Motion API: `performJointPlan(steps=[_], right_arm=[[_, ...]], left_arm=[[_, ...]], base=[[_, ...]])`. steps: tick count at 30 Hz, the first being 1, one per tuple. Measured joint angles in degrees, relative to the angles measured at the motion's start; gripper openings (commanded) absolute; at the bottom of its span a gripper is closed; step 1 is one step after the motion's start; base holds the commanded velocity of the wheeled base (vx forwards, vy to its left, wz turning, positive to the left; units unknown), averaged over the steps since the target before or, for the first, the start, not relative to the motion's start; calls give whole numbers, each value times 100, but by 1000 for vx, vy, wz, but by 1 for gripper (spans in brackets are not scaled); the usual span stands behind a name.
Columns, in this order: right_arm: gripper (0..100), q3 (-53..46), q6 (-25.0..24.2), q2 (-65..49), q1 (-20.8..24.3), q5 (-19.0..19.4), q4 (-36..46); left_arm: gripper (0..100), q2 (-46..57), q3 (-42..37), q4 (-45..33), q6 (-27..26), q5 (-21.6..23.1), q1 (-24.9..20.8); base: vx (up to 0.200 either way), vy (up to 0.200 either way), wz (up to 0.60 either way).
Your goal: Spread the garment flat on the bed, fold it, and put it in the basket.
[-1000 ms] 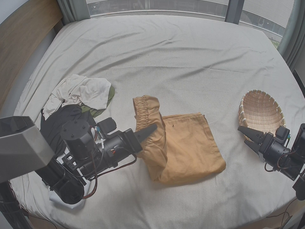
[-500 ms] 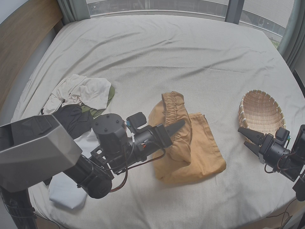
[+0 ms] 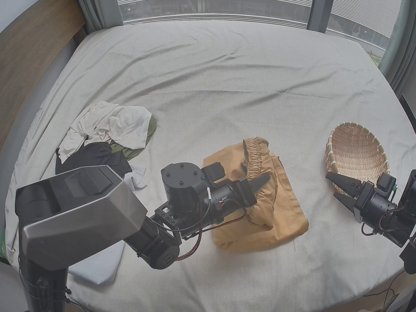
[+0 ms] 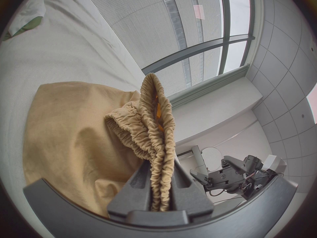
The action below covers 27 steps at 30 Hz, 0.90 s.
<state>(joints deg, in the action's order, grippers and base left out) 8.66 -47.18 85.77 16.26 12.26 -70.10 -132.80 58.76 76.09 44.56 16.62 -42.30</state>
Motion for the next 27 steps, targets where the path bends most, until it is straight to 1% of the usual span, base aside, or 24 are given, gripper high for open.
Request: performJointPlan(steps=[4,5,10,14,16,19,21,27], right_arm=[[100,-26,-1,2,0,2,-110],[100,-54,-1,4,0,2,-191],[100,-166,-20,26,0,2,-464],[100,-207,-26,46,2,2,-477],[100,-218,-26,52,11,5,-475],[100,-233,-28,63,18,10,-475],[100,-240,-28,72,18,10,-475],[100,-279,-28,105,18,11,-479]], left_arm=[[0,-66,55,-28,0,-1,-4],[100,-79,74,-50,0,-1,-2],[100,-115,116,-121,-6,-1,20],[100,-127,151,-134,-24,-15,22],[100,-157,182,-169,-117,-80,18],[100,-250,221,-200,-482,-268,13],[100,-335,234,-217,-633,-433,22],[100,-410,135,-235,-685,-551,20]], base=[[0,0,0],[0,0,0],[0,0,0],[0,0,0],[0,0,0],[0,0,0],[0,0,0],[0,0,0]])
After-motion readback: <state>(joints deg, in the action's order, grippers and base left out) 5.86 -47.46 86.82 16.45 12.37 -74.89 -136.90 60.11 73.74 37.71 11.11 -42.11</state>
